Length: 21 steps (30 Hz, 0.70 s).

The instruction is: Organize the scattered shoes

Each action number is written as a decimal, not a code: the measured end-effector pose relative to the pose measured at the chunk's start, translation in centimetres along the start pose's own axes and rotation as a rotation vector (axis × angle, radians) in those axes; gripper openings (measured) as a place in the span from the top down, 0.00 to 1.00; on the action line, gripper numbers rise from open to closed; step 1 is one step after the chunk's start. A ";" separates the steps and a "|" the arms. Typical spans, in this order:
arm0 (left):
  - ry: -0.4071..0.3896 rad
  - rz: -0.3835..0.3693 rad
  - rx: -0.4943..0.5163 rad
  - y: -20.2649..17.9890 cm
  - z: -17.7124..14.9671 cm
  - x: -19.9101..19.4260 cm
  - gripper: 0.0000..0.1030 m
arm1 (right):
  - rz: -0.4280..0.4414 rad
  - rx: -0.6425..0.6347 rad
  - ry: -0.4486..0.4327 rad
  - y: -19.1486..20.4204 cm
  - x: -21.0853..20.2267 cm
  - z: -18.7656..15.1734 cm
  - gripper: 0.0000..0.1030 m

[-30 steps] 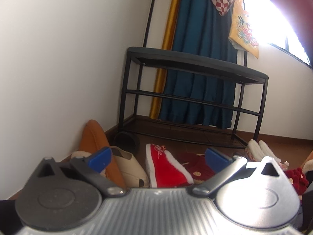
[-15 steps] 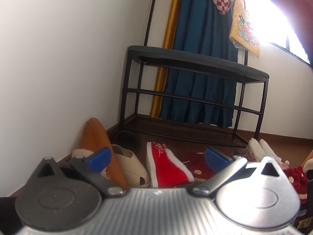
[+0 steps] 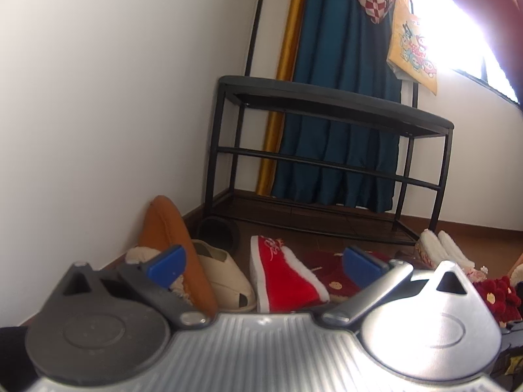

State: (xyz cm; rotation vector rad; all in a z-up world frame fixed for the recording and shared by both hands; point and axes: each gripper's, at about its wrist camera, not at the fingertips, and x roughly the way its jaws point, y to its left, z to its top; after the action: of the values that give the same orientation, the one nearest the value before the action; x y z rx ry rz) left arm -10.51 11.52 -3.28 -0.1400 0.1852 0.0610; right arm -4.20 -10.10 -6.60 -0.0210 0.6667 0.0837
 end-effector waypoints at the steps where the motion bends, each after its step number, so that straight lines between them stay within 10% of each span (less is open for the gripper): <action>1: 0.005 -0.002 0.008 -0.1 0.0 0.0 0.00 | 0.000 0.007 -0.017 -0.2 -0.4 0.4 0.00; 16: 0.025 -0.023 0.096 -3.2 2.0 -0.9 0.00 | -0.048 0.165 -0.209 -5.3 -5.1 3.8 0.00; 21: 0.019 0.002 0.094 -3.9 3.1 -1.5 0.00 | -0.013 0.222 -0.411 -7.5 -9.2 3.4 0.00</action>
State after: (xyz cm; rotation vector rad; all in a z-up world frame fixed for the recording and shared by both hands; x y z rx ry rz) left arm -11.13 8.05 0.57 -0.0465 0.2069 0.0530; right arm -8.69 -18.11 1.67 0.2014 0.2621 -0.0003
